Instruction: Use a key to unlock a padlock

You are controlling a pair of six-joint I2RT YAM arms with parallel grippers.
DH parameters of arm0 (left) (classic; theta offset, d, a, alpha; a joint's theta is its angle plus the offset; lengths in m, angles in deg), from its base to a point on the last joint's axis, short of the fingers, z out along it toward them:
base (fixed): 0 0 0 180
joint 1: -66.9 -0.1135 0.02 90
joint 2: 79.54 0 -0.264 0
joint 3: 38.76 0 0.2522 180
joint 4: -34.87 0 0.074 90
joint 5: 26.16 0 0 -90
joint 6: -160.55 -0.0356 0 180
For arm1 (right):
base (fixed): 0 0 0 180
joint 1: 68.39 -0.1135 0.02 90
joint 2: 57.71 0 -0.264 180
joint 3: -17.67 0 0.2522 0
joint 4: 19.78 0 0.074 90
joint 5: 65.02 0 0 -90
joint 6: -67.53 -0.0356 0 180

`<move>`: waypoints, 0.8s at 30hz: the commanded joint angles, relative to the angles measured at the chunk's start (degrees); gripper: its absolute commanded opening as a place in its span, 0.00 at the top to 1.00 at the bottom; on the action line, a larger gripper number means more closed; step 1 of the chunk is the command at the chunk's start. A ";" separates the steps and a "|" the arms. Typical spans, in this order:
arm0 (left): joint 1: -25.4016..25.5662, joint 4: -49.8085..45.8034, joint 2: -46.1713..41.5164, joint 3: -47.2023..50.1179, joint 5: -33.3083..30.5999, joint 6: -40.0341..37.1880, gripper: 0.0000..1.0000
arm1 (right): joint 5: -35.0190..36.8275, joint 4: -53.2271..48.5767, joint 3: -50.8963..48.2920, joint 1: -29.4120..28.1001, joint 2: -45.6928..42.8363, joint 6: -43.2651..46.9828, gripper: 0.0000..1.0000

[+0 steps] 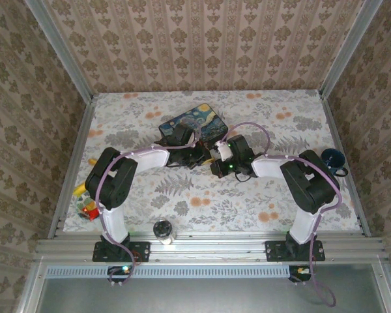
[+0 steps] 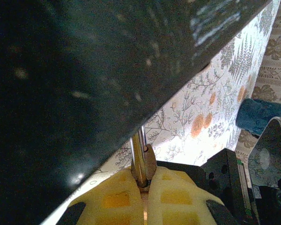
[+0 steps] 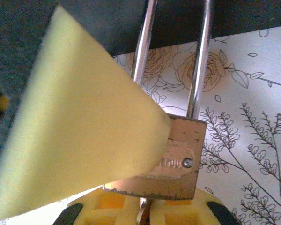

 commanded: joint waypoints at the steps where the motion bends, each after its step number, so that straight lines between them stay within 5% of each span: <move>1: 0.26 -9.37 0.59 2.17 2.68 0.93 1.00 | -1.90 4.25 1.00 1.40 -1.06 -1.58 0.99; 7: -0.08 -9.37 -0.25 3.29 2.23 1.02 1.00 | -3.61 4.21 0.47 2.17 -1.34 -2.83 0.99; 24: -0.60 -8.05 -1.14 5.56 1.71 1.76 1.00 | 0.89 -1.97 -3.15 2.64 -8.24 -4.41 0.74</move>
